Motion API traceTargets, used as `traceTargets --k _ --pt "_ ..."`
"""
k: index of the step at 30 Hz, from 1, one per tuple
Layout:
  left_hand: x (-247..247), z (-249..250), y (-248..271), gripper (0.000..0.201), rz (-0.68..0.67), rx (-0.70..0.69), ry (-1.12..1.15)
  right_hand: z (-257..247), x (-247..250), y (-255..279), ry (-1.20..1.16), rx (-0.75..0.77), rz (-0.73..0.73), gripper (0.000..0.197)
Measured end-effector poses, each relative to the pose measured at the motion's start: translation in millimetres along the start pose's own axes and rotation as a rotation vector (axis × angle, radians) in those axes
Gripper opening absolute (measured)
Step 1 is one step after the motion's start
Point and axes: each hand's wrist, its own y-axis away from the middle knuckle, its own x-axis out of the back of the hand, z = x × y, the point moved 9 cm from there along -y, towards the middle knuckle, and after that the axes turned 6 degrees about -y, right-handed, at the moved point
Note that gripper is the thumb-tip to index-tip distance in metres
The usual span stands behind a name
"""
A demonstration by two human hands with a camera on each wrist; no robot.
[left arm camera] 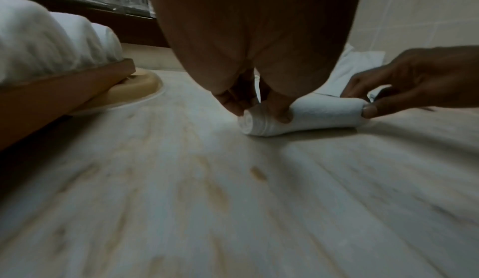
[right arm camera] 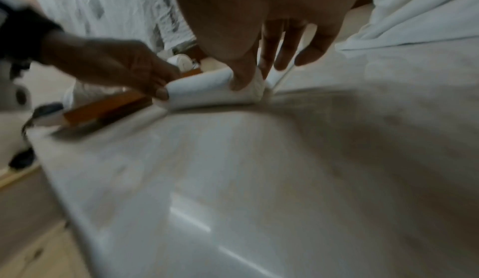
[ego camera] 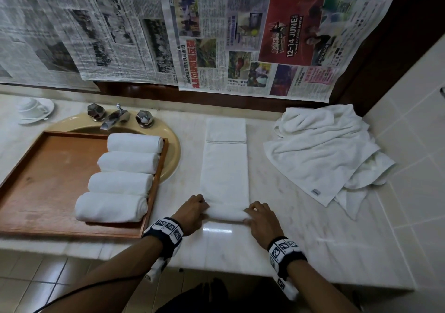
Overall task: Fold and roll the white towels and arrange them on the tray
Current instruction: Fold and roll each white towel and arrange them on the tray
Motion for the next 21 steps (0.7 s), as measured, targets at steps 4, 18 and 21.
traceTargets --k 4,18,21 --pt "5.5 -8.1 -3.6 0.024 0.059 0.121 0.107 15.3 -4.4 -16.5 -0.073 -0.100 -0.092 0.027" --pt "14.6 -12.5 -2.1 0.021 0.267 0.237 0.188 34.0 10.3 -26.1 -0.363 -0.365 0.079 0.017" --pt "10.4 -13.5 -0.1 0.009 0.307 0.189 0.144 24.0 19.3 -22.4 -0.316 -0.282 0.178 0.014"
